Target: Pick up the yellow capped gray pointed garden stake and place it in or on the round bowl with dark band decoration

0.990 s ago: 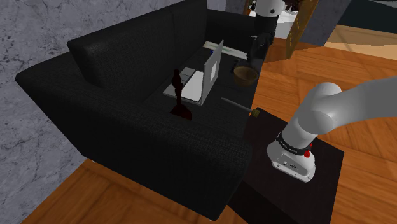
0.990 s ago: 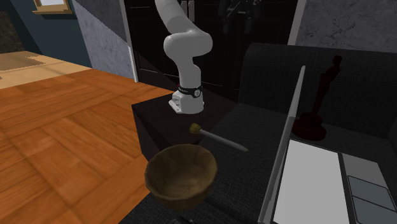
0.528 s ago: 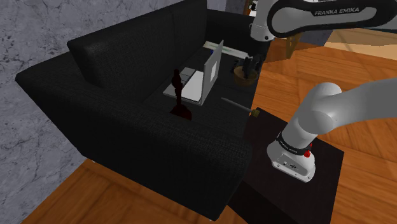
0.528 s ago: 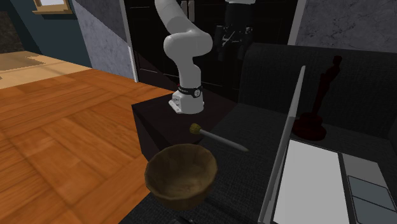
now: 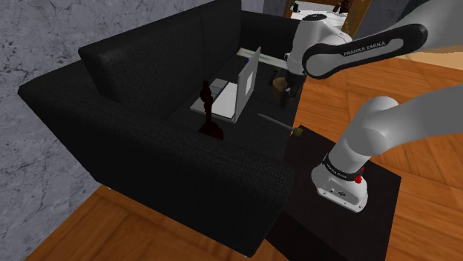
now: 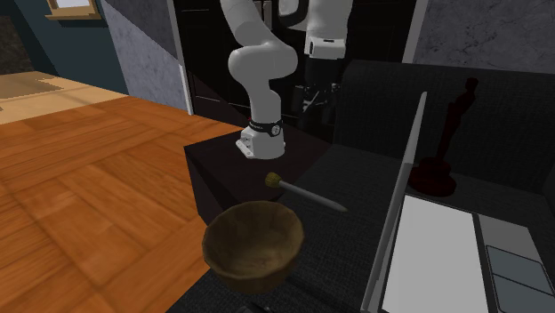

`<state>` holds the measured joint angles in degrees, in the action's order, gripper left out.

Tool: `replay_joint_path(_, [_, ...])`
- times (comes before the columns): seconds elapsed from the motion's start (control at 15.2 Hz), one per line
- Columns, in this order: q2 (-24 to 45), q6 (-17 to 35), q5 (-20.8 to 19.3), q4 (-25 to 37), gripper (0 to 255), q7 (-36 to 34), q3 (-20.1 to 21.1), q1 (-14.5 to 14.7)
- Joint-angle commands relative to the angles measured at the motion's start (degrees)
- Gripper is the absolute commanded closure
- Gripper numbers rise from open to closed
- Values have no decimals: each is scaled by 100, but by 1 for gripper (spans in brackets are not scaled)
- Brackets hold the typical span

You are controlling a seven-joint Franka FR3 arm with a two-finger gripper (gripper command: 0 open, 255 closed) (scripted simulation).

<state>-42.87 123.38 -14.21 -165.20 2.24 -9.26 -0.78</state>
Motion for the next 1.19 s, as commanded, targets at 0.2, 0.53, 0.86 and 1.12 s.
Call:
replay_joint_path(0.2, [1008, 1646, -560, -438, 0, 288, -312, -215])
replay_joint_path(0.53, [2584, 3460, -1287, -479, 0, 373, -491, -578])
replay_joint_path(0.86, [3340, 4155, -1686, -389, 0, 127, -439, -805])
replay_joint_path(1.12, [3866, 4579, -2125, -279, 0, -217, -379, -1001])
